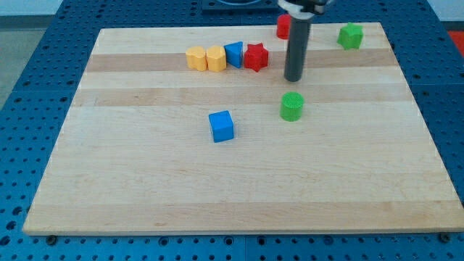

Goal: Place the red circle top of the blue triangle

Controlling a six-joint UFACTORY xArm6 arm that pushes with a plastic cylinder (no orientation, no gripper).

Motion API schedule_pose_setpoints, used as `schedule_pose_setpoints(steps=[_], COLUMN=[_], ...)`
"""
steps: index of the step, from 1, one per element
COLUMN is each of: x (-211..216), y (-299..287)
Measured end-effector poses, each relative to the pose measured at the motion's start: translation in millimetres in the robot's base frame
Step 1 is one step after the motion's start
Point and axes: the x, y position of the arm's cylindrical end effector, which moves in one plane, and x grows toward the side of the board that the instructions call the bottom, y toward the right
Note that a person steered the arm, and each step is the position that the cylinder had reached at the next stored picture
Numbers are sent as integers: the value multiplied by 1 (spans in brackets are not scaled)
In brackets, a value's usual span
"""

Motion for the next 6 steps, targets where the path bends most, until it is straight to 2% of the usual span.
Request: schedule_pose_setpoints(steps=[1, 2, 3, 5, 6], x=[-37, -103, -135, -148, -139], y=[29, 29, 29, 12, -44])
